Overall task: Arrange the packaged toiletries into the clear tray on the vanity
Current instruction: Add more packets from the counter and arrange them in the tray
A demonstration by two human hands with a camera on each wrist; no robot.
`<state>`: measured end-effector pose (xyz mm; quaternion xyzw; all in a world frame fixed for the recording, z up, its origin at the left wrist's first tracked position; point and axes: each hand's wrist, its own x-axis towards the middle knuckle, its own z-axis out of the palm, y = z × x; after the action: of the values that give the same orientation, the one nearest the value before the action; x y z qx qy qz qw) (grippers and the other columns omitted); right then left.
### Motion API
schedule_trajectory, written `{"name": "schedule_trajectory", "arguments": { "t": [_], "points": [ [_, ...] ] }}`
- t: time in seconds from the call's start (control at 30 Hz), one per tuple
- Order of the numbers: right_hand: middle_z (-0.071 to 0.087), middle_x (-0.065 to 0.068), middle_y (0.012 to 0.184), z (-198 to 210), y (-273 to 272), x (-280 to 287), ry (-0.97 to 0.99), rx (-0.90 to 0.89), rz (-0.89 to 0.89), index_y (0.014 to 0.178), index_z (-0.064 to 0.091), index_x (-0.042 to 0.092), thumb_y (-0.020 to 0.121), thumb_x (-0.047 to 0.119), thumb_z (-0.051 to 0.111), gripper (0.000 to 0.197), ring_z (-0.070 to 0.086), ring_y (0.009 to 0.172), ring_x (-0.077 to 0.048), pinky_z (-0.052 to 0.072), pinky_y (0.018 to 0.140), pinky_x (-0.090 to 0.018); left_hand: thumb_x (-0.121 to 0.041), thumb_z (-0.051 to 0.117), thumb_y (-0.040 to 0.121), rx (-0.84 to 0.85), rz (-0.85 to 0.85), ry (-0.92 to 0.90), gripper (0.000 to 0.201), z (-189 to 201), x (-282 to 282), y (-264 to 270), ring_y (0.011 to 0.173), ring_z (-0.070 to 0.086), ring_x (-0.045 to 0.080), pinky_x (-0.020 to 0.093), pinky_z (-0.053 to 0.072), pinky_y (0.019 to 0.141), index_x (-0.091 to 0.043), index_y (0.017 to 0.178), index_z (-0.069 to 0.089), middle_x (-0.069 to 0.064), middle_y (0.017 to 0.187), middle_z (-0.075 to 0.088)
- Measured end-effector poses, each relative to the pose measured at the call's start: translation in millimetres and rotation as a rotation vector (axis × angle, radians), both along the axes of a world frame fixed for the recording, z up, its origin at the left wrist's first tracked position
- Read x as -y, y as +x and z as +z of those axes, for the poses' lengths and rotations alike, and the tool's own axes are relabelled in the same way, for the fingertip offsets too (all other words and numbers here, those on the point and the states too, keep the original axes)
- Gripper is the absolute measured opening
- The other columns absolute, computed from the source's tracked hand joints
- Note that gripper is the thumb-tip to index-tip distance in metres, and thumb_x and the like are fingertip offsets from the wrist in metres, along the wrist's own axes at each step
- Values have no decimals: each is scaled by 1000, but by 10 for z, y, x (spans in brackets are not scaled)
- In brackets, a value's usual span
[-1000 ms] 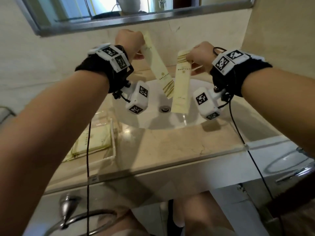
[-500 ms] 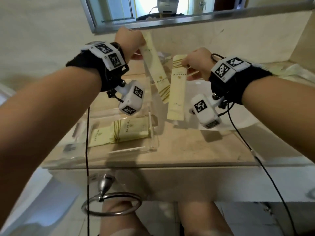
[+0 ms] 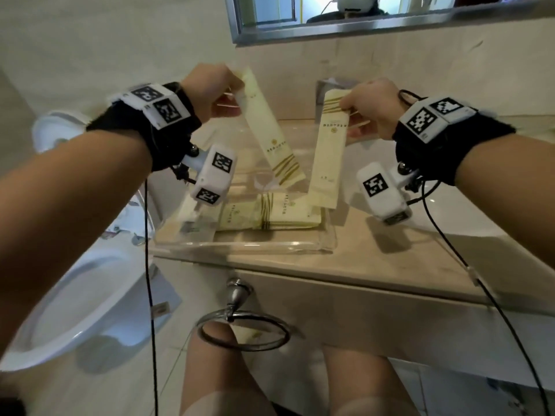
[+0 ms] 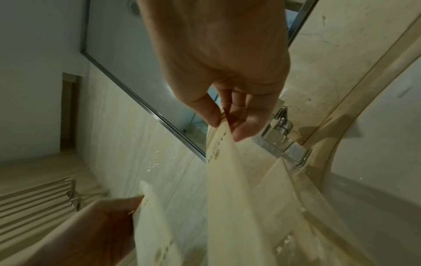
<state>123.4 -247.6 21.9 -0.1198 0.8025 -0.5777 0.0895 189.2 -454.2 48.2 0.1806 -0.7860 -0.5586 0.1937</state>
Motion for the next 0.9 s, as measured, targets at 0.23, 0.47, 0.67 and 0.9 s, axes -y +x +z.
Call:
{"name": "schedule_trajectory", "arguments": {
  "t": [0.23, 0.47, 0.67, 0.9],
  "points": [
    [54, -2, 72, 29, 31, 130, -5, 10, 0, 71, 41, 13, 97, 4, 39, 27, 55, 62, -11, 47, 47, -23, -5, 47, 93, 93, -52, -3, 14, -137, 241, 243, 65, 62, 6, 15, 54, 51, -15, 86, 54, 0, 85, 59],
    [58, -3, 76, -82, 23, 192, -50, 90, 10, 78, 47, 12, 95, 3, 41, 20, 59, 66, -14, 50, 49, -27, -6, 49, 93, 120, -91, -15, 16, -167, 279, 278, 52, 64, 0, 15, 53, 50, -17, 83, 55, -1, 80, 61],
    [56, -4, 73, -82, 60, 164, -110, 109, -18, 83, 48, 9, 94, -1, 37, 18, 58, 63, -15, 51, 57, -30, -8, 52, 93, 14, -214, -134, 18, -51, 111, 302, 62, 61, 1, 16, 55, 60, -16, 79, 58, -3, 78, 59],
    [54, -2, 71, -94, 114, -9, -64, 133, -56, 75, 45, 11, 97, 5, 35, 25, 54, 59, -12, 47, 49, -24, -10, 55, 92, 138, -599, -521, 16, 93, -275, 416, 69, 62, 0, 18, 57, 73, -20, 86, 66, -14, 73, 67]
  ]
}}
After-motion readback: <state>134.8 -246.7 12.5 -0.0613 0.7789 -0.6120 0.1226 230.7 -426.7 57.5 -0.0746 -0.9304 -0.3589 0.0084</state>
